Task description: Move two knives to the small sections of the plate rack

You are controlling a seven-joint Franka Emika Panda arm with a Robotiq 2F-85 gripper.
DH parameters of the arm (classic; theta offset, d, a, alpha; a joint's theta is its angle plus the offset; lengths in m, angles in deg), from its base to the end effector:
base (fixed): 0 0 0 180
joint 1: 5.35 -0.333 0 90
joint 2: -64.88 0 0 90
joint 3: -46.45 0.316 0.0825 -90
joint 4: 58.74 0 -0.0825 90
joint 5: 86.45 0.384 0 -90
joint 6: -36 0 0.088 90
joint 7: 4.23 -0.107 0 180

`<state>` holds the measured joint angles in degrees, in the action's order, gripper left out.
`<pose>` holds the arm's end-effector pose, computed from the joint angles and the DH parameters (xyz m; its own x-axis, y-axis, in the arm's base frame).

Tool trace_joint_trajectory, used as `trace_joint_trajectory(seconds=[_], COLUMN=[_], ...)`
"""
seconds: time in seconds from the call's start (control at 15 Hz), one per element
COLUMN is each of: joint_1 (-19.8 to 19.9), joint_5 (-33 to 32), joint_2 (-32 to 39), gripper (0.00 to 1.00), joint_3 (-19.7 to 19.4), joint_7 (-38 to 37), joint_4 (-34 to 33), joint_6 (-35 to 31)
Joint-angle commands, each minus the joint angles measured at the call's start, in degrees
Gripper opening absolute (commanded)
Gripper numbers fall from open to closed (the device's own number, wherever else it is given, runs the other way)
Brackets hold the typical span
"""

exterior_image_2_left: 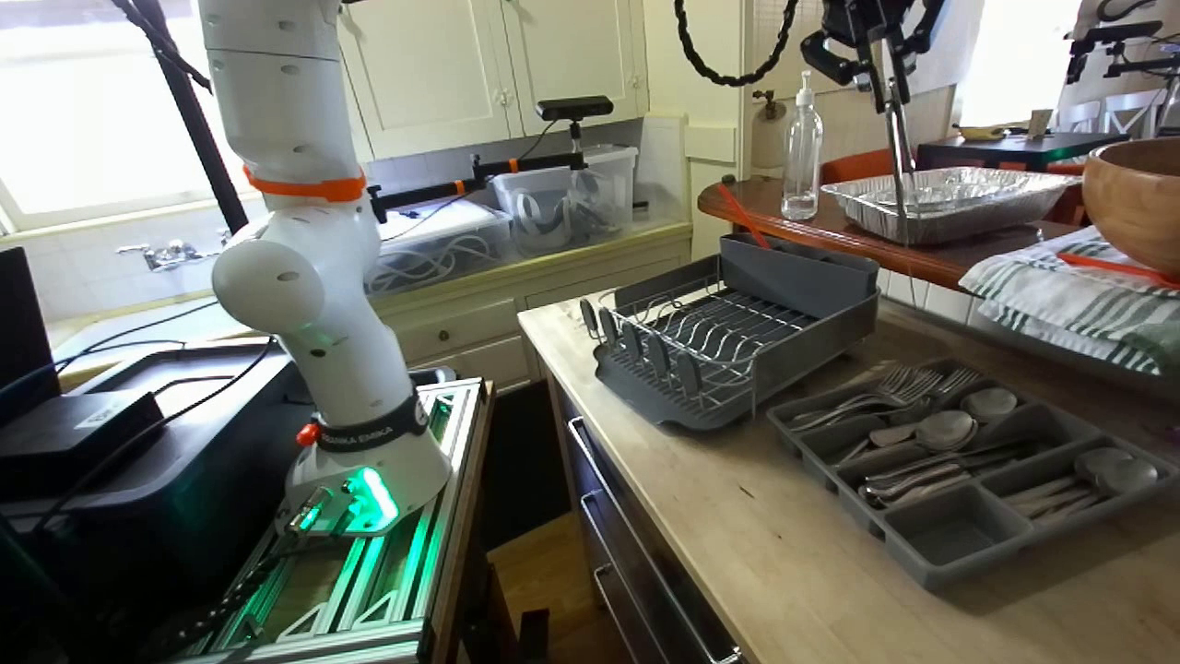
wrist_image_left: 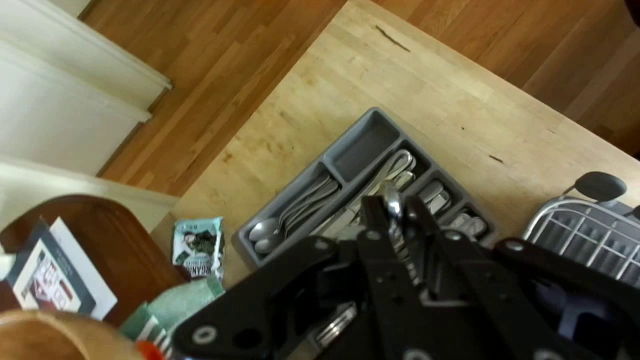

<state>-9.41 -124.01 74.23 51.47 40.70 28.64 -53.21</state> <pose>0.6030 0.0254 0.5724 0.5560 0.6564 -0.5099 0.8311 -0.4472 0.3305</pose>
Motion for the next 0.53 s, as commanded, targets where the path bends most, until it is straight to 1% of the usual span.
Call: trace_joint_trajectory(seconds=[0.0,0.13,0.2,0.33,0.47], joint_1=[-2.57,-3.79,-3.02,-3.67,-3.65], joint_5=[-2.38,-6.05,-2.51,-4.23,-4.53], joint_2=[2.23,3.41,1.32,2.13,2.54], gripper=[0.04,0.04,0.16,0.16,0.16], joint_3=[1.92,2.21,1.97,2.22,2.13], joint_7=[9.53,13.96,9.49,11.74,12.44], joint_4=[-5.25,-7.26,-3.90,-5.15,-5.47], joint_6=[2.82,4.11,1.54,2.09,2.10])
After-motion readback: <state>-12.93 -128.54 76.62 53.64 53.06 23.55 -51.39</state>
